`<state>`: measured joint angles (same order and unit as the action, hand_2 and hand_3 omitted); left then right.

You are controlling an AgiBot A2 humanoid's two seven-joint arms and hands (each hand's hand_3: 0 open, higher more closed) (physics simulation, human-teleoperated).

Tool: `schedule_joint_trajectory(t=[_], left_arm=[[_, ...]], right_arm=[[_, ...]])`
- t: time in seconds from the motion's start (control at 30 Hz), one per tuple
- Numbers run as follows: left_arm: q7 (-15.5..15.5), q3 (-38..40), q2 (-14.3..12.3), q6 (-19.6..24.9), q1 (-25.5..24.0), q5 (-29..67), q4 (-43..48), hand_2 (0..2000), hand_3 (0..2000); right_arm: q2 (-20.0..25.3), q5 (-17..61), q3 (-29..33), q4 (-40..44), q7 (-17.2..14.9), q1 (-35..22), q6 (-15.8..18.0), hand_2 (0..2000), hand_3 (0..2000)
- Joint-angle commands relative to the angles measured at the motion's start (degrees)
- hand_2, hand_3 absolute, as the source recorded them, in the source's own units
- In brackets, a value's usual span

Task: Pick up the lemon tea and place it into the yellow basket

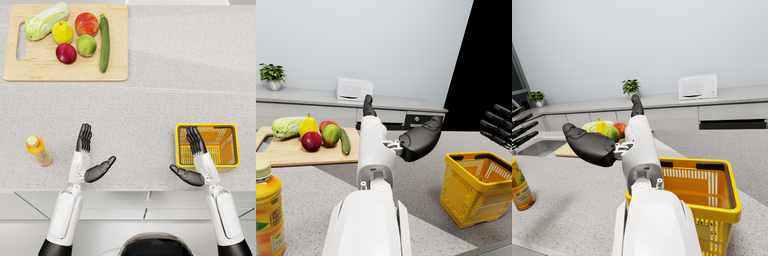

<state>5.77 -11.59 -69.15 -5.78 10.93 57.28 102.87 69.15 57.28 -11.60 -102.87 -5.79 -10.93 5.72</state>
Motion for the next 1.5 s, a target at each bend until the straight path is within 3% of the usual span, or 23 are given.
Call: schedule_joint_trajectory(t=[0.03,0.37,0.47,0.57,0.73,0.87,1.0,1.17,1.5], left_arm=[[0.0,0.0,0.0,0.0,0.0,0.0,0.0,0,0],[0.0,-1.7,-0.1,0.0,0.1,0.0,-0.9,0,0],[-3.6,4.0,-1.0,3.6,1.1,0.0,0.6,0,0],[-5.0,10.2,-1.5,5.0,2.6,2.5,0.2,0,0],[-5.6,20.6,-1.2,5.6,4.1,15.3,-2.8,0,0],[-5.7,26.8,-1.7,5.7,3.1,20.1,-5.1,0,0],[-5.8,30.8,-2.3,5.8,2.3,21.3,-10.9,0,0],[-5.8,29.8,-2.9,5.8,1.3,21.7,-18.5,0,0],[-5.8,27.0,-3.1,5.8,5.8,21.7,-38.6,0,0]], right_arm=[[0.0,0.0,0.0,0.0,0.0,0.0,0.0,0,0],[0.1,0.0,-1.7,0.9,0.0,-0.1,0.0,0,0],[1.8,0.0,1.6,-2.9,3.7,-2.4,-3.6,0,0],[2.5,0.0,7.4,-4.5,5.0,-4.0,-4.9,0,0],[2.8,12.7,14.7,-7.1,5.6,-2.5,-5.6,0,0],[3.2,17.5,17.6,-6.3,5.7,-0.9,-5.7,0,0],[3.6,18.7,16.8,-5.5,5.8,-1.1,-5.7,0,0],[4.0,19.1,15.5,-4.6,5.8,-1.2,-5.7,0,0],[5.0,19.2,13.2,-6.1,5.8,-2.0,-5.7,0,0]])
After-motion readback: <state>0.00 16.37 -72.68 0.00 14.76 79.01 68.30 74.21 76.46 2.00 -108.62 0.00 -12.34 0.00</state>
